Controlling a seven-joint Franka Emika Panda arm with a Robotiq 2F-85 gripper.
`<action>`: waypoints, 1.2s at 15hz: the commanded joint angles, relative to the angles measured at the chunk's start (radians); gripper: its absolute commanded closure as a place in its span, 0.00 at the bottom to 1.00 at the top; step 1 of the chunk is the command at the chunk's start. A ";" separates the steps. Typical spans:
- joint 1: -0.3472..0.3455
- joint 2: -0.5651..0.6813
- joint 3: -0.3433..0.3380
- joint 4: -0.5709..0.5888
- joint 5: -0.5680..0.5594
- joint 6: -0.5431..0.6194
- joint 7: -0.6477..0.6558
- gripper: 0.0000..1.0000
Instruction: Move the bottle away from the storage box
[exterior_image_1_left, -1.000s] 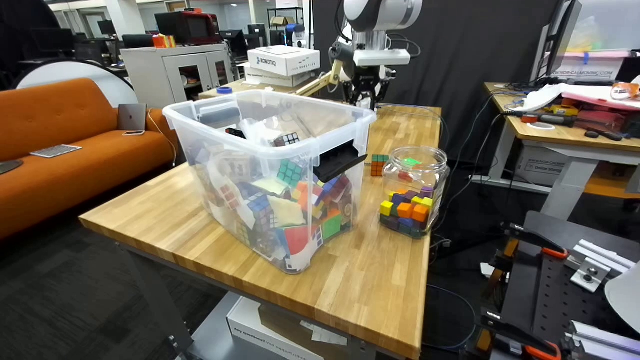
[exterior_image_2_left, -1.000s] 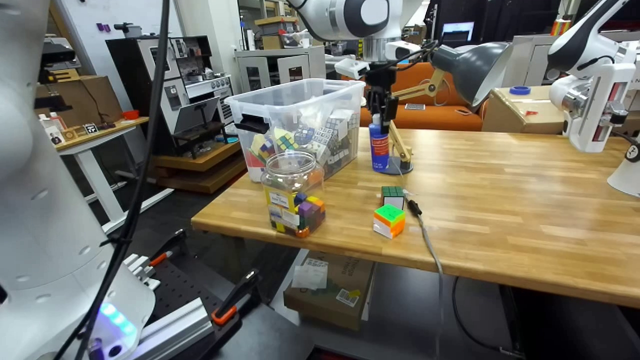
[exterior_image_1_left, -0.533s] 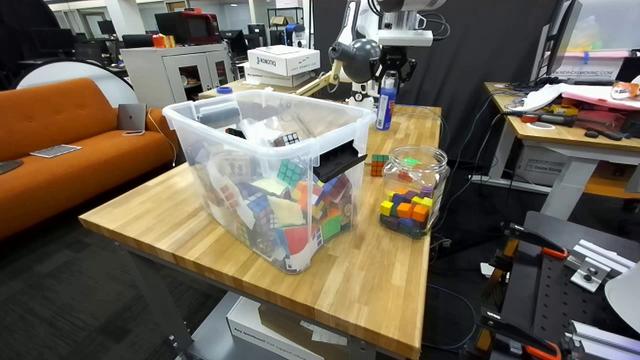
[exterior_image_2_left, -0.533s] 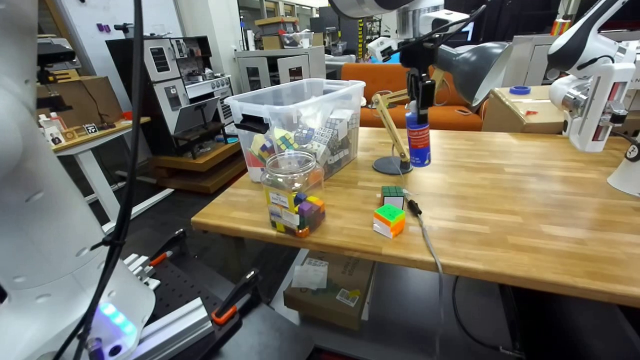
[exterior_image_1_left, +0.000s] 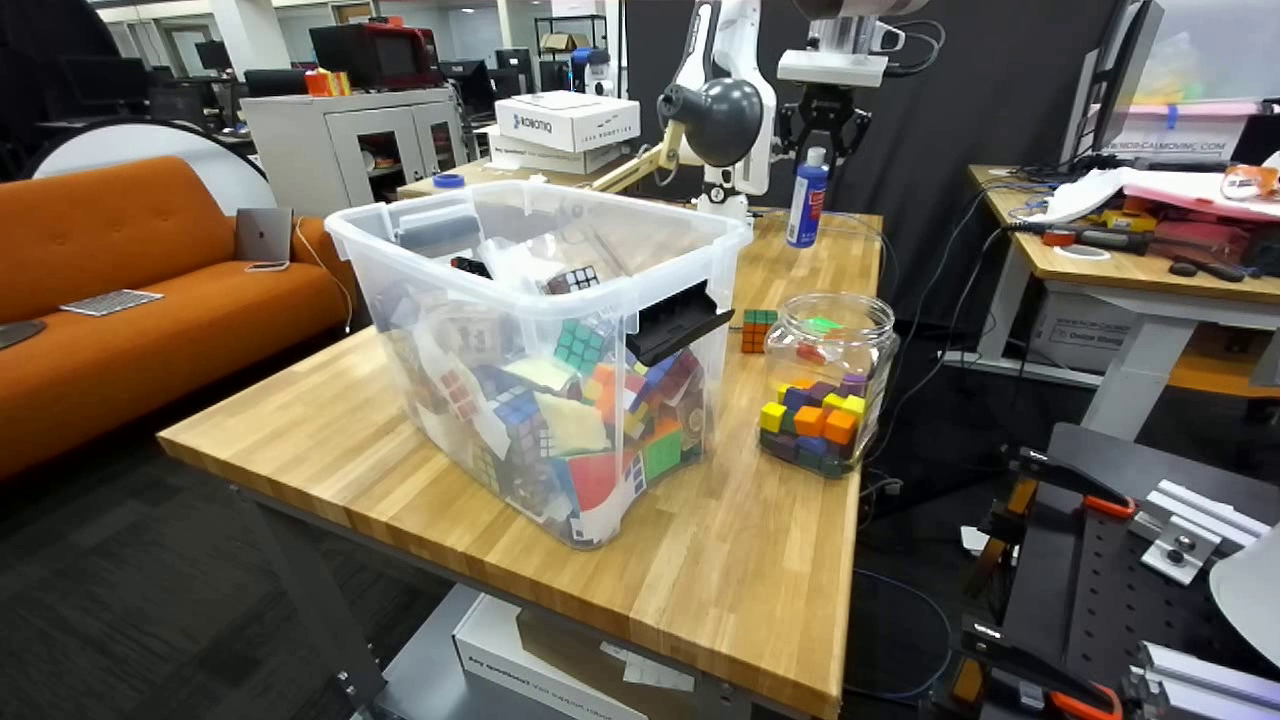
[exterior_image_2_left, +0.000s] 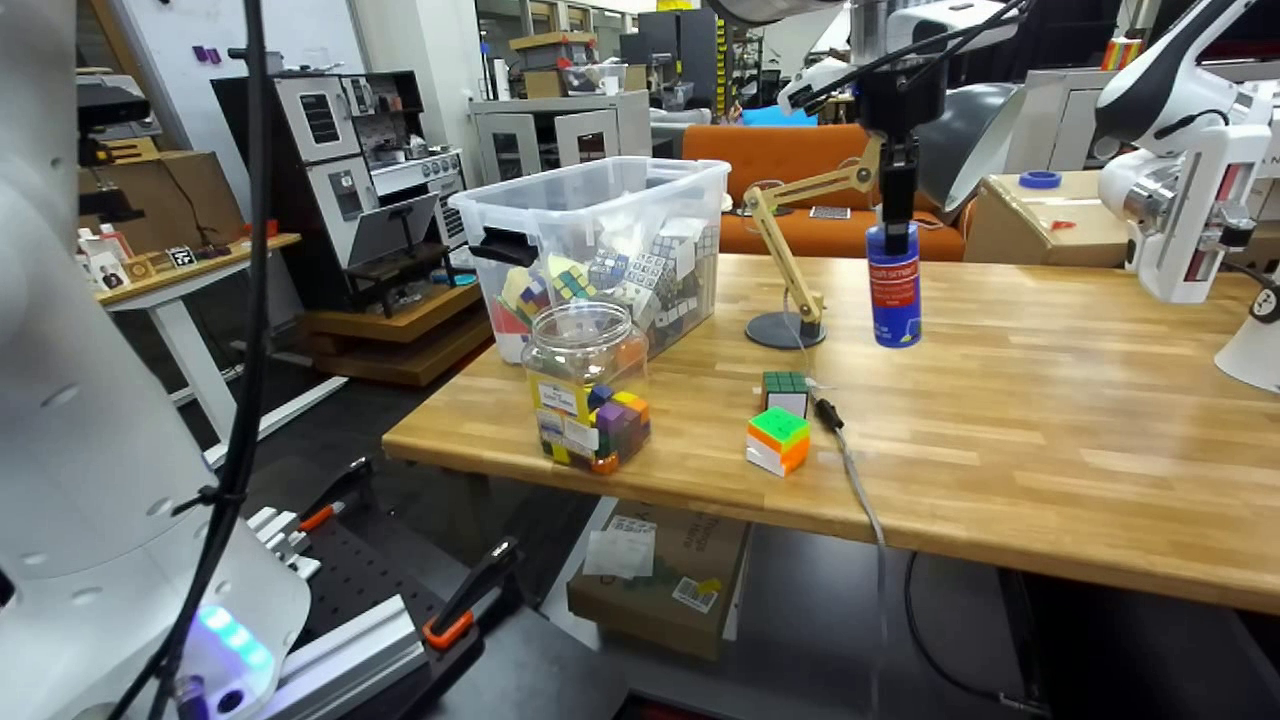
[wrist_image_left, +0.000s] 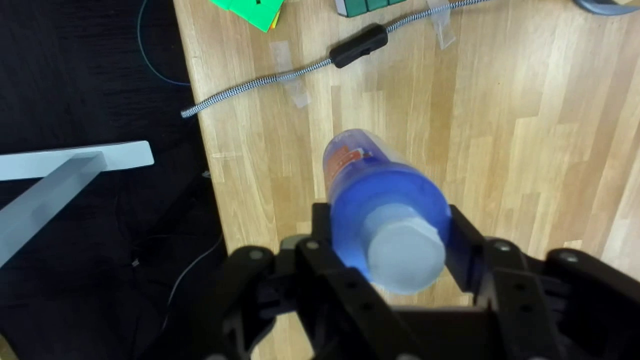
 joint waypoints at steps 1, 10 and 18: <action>-0.007 0.001 0.008 0.004 -0.004 -0.002 0.012 0.45; -0.026 0.053 0.011 0.061 0.029 -0.035 0.043 0.70; -0.088 0.238 0.027 0.248 0.131 -0.110 0.176 0.70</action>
